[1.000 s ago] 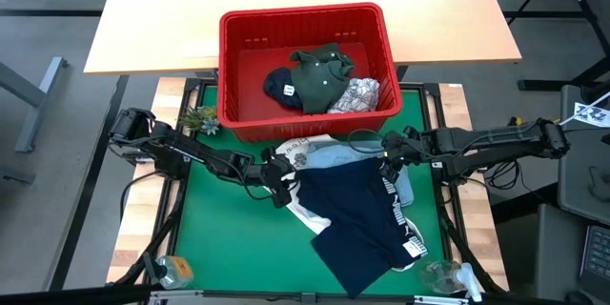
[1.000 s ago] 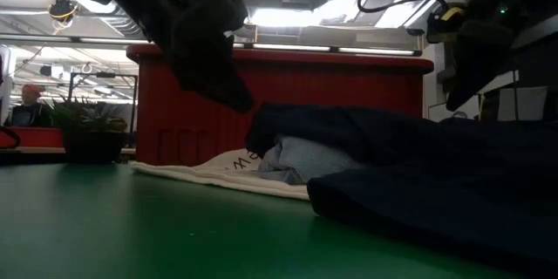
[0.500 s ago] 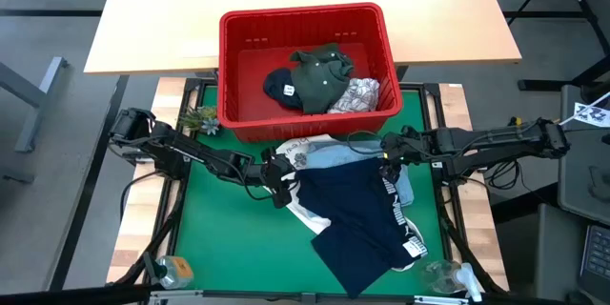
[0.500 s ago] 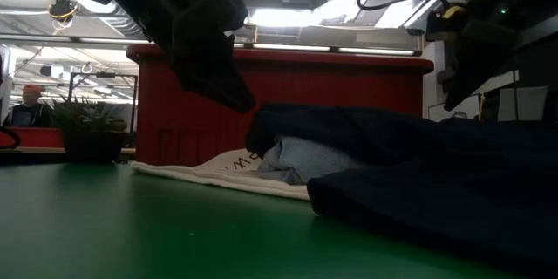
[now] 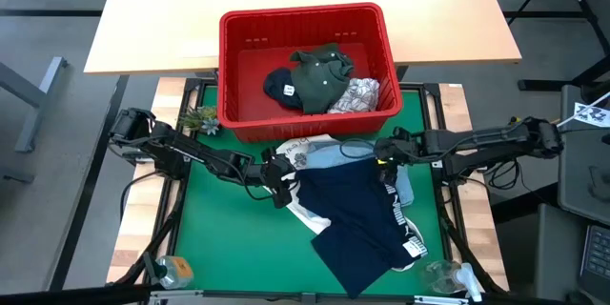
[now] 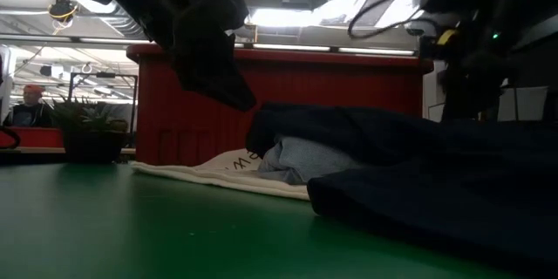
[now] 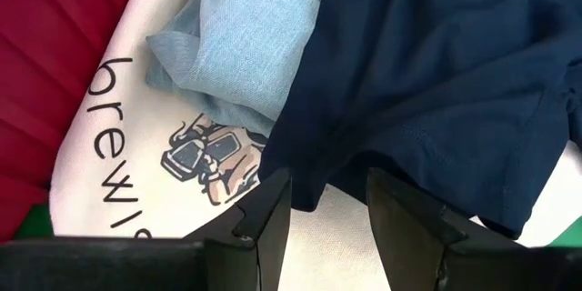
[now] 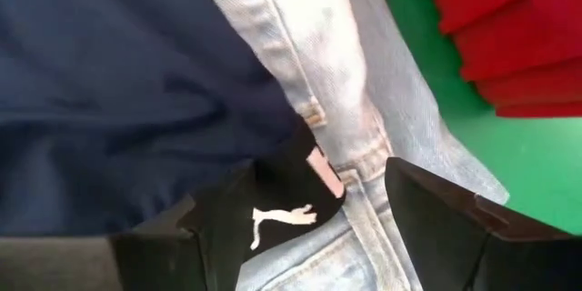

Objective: Fold laundry
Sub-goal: Fold the dark blue boxer

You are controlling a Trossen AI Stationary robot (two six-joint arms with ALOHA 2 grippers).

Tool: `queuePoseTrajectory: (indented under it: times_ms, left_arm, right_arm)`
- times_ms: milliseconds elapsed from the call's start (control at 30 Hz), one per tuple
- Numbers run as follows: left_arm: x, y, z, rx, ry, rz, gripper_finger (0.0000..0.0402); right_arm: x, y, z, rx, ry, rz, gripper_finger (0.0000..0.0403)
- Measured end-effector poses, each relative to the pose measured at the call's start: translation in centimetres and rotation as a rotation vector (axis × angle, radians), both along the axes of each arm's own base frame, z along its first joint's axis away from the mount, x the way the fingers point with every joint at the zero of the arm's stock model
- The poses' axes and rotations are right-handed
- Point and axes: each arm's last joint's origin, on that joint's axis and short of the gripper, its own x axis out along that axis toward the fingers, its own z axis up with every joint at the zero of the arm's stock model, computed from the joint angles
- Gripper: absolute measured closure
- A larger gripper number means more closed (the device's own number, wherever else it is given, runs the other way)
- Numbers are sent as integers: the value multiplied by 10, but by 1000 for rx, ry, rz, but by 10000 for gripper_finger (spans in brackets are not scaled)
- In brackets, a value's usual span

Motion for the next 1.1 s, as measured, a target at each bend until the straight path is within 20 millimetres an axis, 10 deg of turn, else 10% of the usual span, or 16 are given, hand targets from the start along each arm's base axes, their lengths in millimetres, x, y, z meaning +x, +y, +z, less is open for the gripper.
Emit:
queuePoseTrajectory:
  times_ms: [233, 567, 1100]
  left_arm:
    - [0, 0, 0, 0, 0, 0, 263]
    - [0, 0, 0, 0, 1, 0, 263]
    - [0, 0, 0, 0, 1, 1, 263]
  right_arm:
    - [7, -12, -14, 120, 73, 48, 187]
    - [10, -13, -15, 143, 74, 84, 389]
    - [-1, -18, 2, 10, 219, -156, 386]
